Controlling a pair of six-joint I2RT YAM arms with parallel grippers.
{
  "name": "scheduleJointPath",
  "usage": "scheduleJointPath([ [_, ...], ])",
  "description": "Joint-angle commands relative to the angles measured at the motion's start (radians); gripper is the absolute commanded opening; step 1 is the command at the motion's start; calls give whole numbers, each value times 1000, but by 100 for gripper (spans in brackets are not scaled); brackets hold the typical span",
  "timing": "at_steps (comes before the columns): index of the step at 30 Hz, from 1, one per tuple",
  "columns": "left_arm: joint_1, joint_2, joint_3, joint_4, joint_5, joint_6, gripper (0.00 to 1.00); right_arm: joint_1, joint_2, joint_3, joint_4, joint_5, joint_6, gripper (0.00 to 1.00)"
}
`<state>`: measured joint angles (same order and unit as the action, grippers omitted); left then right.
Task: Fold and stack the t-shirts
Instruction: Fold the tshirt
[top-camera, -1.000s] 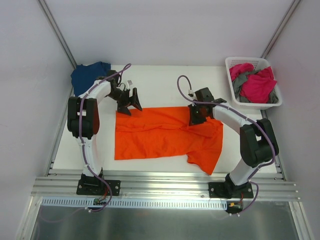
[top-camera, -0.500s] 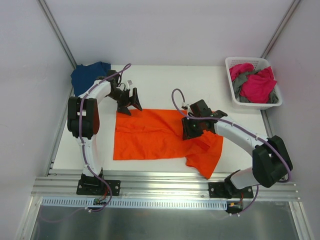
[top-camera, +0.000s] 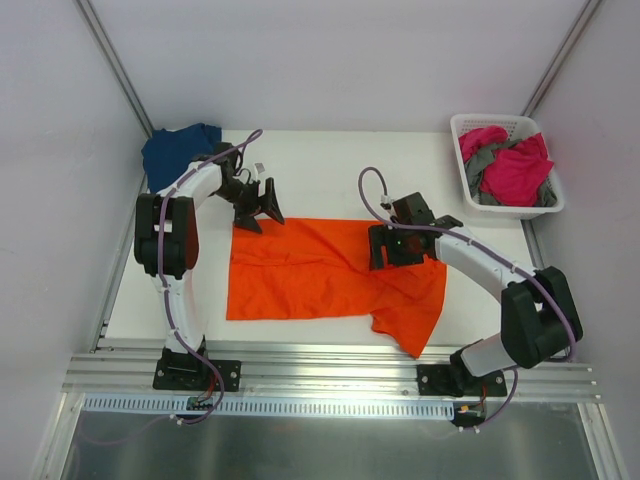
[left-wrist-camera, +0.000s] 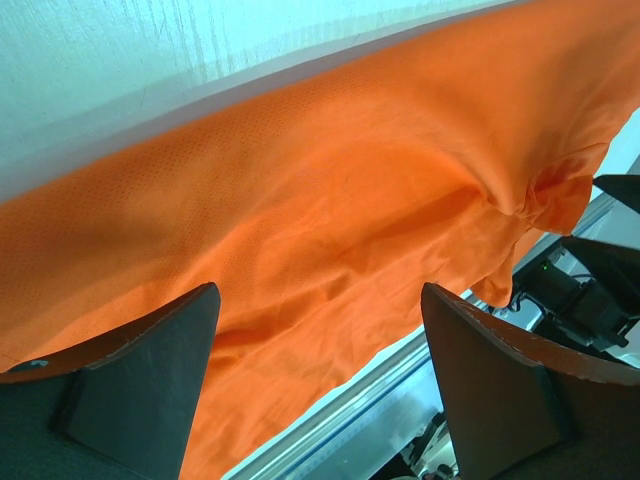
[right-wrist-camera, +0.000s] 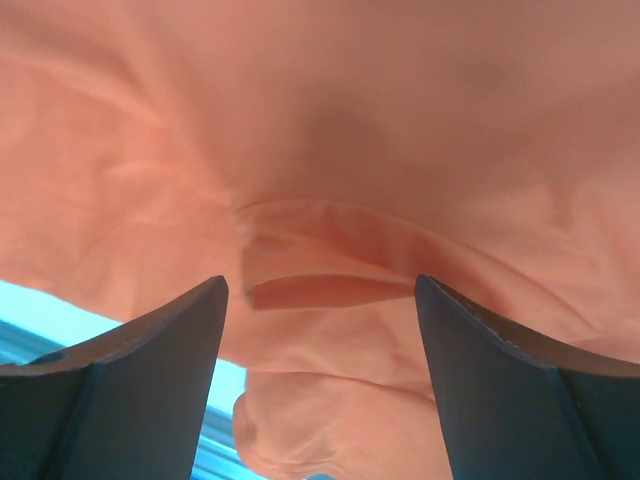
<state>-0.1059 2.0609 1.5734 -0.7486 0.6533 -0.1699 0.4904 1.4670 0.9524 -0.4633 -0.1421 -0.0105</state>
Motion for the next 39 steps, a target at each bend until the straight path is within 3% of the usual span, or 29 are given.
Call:
scheduleJointPath([
  [1,-8,-53,0,-11,20,4,83,-41,4,25,17,41,-3,79],
  [10,-17,-42,14,-11,14,6,83,-119,35,-10,64,33,-23,75],
  [21,-26,-54,5,-11,5,12,84,-113,98,-1,107,-128,9,72],
  [29,-26,-12,54,-9,35,-10,84,-38,-8,43,-27,-112,-6,71],
  [39,-26,-36,27,-11,45,-16,84,42,-151,-46,-89,-162,52,71],
])
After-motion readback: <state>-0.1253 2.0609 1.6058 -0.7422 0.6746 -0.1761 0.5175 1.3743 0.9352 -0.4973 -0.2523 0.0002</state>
